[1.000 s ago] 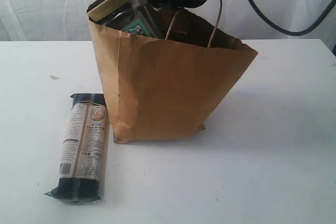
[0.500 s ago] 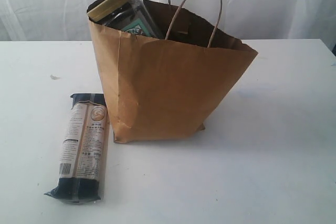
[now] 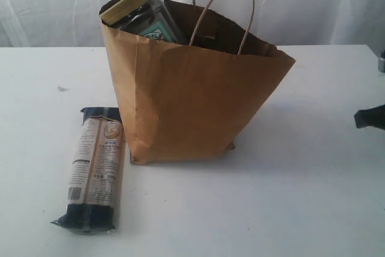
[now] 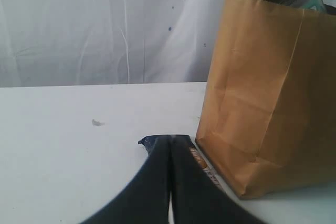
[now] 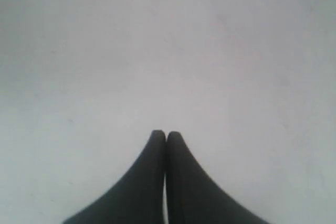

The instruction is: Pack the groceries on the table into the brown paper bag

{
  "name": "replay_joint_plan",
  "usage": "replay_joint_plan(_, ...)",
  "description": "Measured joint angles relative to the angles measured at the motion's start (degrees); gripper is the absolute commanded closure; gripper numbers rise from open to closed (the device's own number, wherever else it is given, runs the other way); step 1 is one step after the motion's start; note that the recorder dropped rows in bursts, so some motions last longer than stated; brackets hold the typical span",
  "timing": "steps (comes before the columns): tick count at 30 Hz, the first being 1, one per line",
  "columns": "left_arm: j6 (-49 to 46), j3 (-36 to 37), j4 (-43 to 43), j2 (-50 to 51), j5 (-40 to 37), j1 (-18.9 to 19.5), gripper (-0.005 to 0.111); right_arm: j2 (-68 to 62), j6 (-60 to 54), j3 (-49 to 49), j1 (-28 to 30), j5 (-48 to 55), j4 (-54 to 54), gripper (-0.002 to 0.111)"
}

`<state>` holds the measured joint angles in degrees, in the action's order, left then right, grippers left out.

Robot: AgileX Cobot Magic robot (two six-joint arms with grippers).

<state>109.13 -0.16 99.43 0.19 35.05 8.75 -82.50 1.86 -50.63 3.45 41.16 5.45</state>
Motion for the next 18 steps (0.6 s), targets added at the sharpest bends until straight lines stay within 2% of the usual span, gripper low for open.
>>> replay_joint_plan(4, 0.00, 0.00, 0.00, 0.00, -0.01, 0.00, 0.107, 17.48, -6.30, 11.58, 0.00, -19.25, -9.93, 0.108)
replay_joint_plan(6, 0.00, 0.00, 0.00, 0.00, 0.28, 0.00, 0.107, 31.86, -8.26, 19.58, 0.00, -32.39, -12.87, 0.108)
replay_joint_plan(12, 0.00, 0.00, 0.00, 0.00, 0.34, 0.00, 0.107, 51.58, -8.88, 29.75, 0.00, -43.52, -14.06, 0.108)
replay_joint_plan(18, 0.00, 0.00, 0.00, 0.00, 0.34, 0.00, 0.107, 57.37, -6.61, 38.09, 0.00, -51.90, -16.72, 0.108)
